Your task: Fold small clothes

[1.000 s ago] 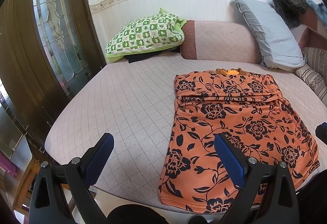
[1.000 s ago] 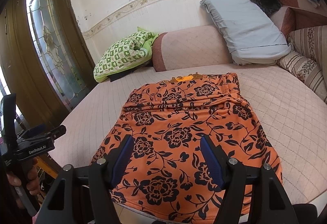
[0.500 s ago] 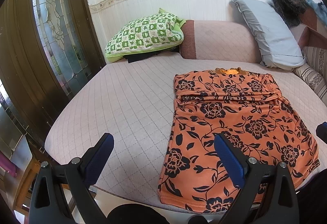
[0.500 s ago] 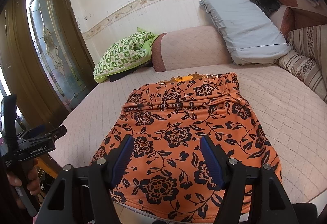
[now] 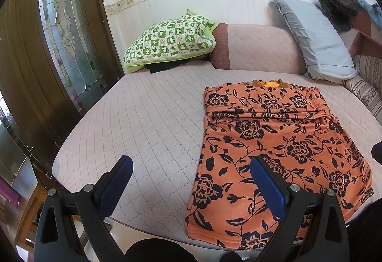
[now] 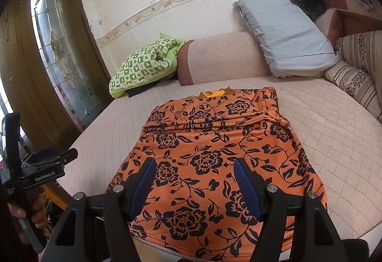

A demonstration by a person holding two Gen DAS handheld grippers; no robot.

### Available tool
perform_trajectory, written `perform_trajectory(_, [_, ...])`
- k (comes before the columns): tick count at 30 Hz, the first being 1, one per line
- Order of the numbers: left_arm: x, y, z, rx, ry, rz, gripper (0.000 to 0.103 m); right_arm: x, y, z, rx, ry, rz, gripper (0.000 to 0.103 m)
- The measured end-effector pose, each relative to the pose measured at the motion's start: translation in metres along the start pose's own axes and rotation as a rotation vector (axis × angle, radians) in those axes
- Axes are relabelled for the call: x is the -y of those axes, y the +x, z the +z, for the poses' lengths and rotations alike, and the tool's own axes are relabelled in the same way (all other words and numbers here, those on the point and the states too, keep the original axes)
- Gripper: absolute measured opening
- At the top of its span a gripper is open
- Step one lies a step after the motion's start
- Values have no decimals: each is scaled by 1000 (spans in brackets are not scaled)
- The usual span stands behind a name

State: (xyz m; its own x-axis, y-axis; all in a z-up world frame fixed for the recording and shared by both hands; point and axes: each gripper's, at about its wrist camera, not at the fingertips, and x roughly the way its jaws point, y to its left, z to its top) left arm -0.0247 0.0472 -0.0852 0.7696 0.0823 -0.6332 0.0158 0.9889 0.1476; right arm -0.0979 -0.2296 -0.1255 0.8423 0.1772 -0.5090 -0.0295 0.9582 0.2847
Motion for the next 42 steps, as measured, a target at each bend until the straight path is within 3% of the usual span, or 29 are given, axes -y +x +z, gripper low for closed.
perform_trajectory(5, [-9,9,-9,-39,1,-12,98,16,-5,1,-6,3,-32,70])
perform_trajectory(11, [-35,37,-39,-136,3,-4,98,77,-24,2,-10,120,-131,70])
perform_trajectory(15, [-42,56,-62,-227,8,-22,98,109,-25,-7,-70,170,-177,70])
perform_trajectory(18, [-48,71,-77,-305,-37,-52,98,127,-17,-22,-134,211,-195,70])
perform_trajectory(21, [-51,77,-85,-326,-57,-91,98,137,-12,-34,-173,253,-196,70])
perform_trajectory(26, [-52,85,-96,-375,-117,-229,96,143,-9,-40,-178,266,-199,70])
perform_trajectory(35, [-29,113,-104,-483,-129,-374,51,142,-12,-35,-149,253,-209,70])
perform_trajectory(41, [-27,119,-105,-484,-123,-393,26,166,-20,-29,-156,284,-240,70])
perform_trajectory(42, [-26,120,-105,-485,-116,-393,26,177,-21,-29,-163,315,-235,70])
